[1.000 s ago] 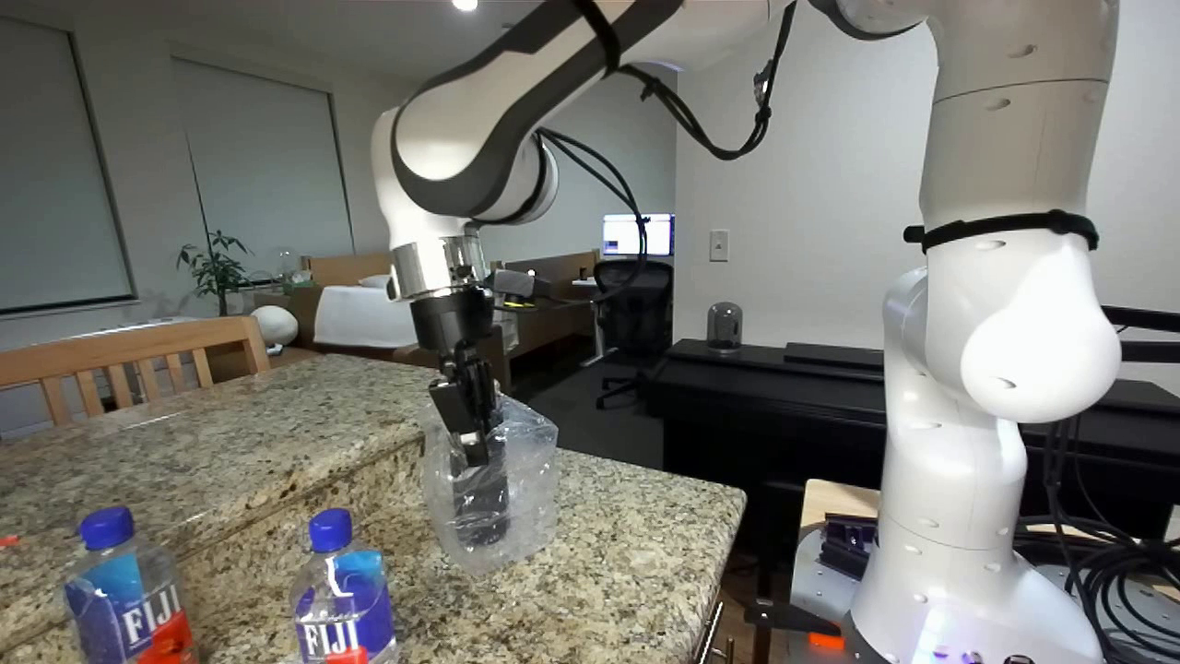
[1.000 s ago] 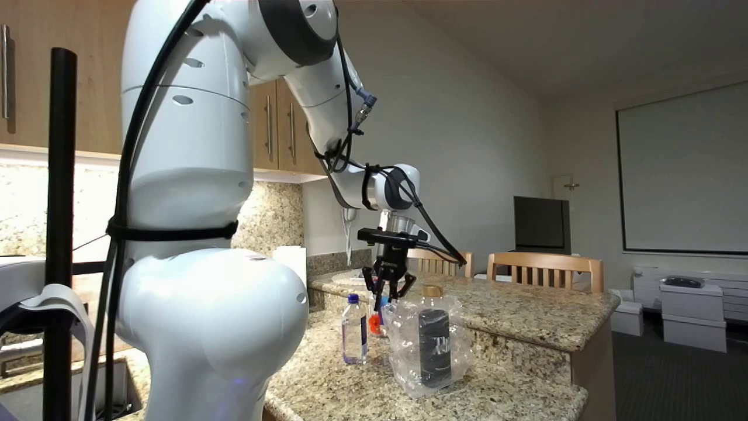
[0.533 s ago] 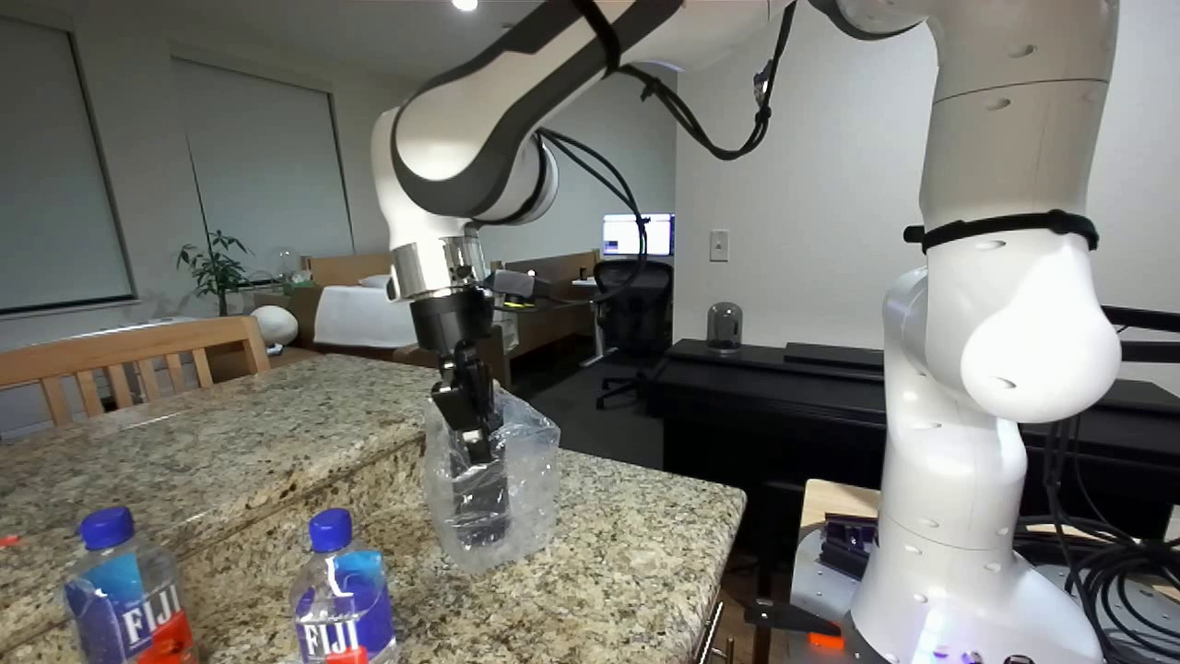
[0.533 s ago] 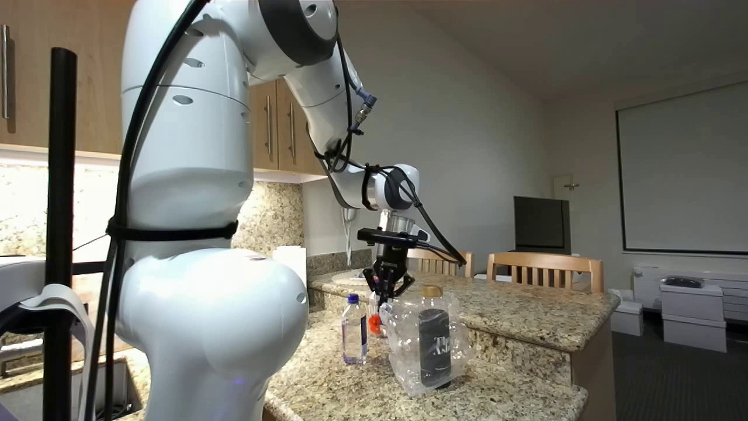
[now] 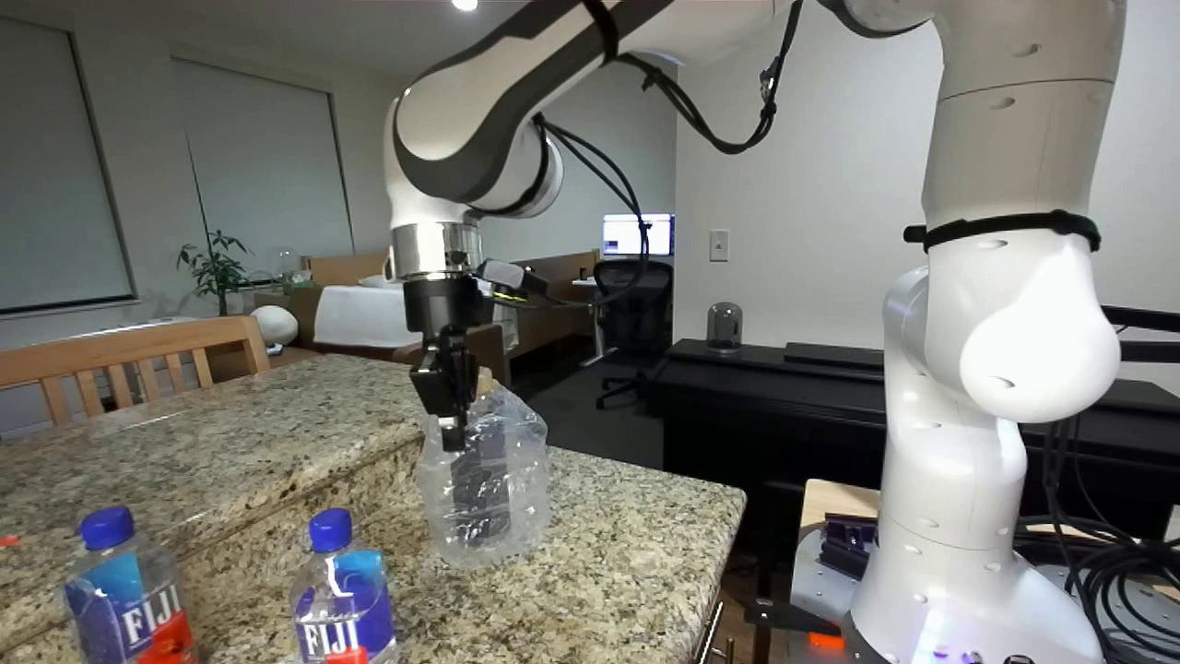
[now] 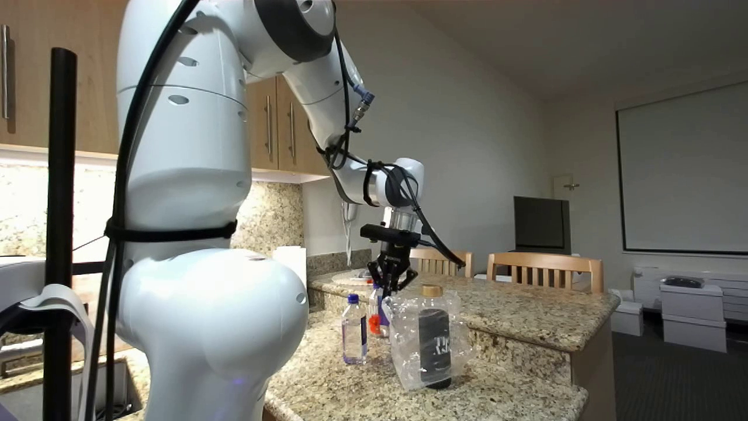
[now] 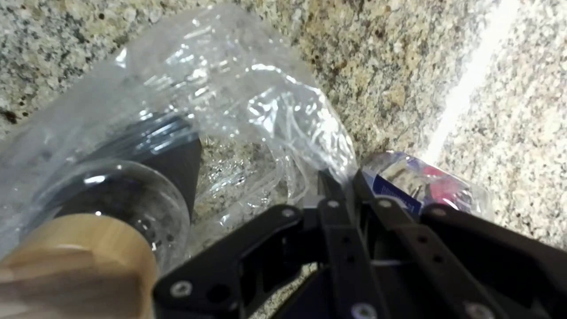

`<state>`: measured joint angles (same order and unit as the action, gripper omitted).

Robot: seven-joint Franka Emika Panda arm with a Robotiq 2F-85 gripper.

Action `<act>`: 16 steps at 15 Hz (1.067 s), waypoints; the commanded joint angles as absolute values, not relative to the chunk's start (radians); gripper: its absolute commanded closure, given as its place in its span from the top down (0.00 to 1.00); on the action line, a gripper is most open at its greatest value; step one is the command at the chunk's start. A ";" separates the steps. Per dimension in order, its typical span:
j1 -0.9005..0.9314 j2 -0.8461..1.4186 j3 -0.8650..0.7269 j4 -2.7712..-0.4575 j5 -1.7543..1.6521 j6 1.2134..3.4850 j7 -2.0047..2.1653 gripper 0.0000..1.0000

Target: Remove the plastic around the bottle

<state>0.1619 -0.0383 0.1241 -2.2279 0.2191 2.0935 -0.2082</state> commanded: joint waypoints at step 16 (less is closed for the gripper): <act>0.132 -0.135 0.048 -2.264 0.472 2.149 -0.370 0.10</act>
